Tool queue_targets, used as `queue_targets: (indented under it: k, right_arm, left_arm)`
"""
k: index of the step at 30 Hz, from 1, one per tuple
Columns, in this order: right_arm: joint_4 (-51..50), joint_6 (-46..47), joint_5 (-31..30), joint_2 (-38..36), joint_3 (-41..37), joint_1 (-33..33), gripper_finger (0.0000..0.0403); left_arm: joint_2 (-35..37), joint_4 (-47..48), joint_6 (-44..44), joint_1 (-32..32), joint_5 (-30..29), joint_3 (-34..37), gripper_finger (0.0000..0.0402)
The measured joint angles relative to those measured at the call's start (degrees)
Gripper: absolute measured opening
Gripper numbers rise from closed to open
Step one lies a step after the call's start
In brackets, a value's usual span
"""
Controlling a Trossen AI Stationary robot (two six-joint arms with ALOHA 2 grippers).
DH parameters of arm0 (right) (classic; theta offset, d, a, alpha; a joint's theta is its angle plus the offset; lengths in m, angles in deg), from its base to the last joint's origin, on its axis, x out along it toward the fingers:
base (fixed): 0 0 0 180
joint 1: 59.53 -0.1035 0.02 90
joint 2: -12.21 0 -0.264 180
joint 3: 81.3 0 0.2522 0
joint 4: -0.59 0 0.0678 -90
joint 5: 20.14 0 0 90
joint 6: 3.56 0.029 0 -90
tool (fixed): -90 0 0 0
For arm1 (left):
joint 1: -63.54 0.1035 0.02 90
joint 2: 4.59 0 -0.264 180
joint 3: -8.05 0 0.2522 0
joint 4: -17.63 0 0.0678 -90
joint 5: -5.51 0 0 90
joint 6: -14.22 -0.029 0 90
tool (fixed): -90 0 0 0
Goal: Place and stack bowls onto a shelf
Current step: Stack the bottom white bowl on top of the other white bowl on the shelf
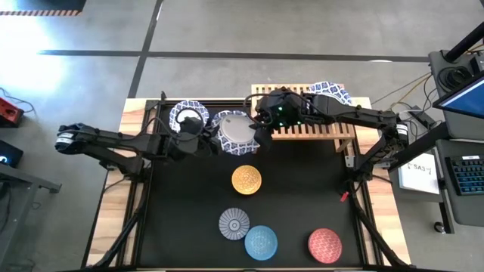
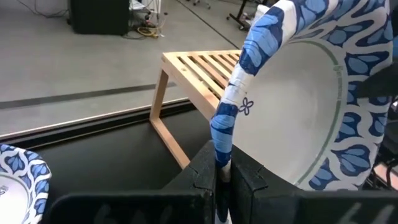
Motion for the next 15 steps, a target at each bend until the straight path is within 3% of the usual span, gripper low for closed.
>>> queue_targets:
  k: [3, 9, 15]
  right_arm:
    - [-0.99, -0.24, -0.32, 0.02, 0.0, 0.0, 0.0113]
    - [-1.33, -1.56, -0.99, 0.01, 0.0, 0.07, 0.0023]
    - [-1.5, -1.53, -0.95, 0.01, 0.0, 0.07, 0.0011]
  left_arm:
    - [0.0, -0.23, 0.02, 0.0, 0.94, 0.0, 0.0]
    - [0.0, -0.13, 0.02, -0.02, 2.02, 0.0, 0.0]
    - [0.0, -0.04, -3.39, -0.01, 5.01, 0.0, 0.002]
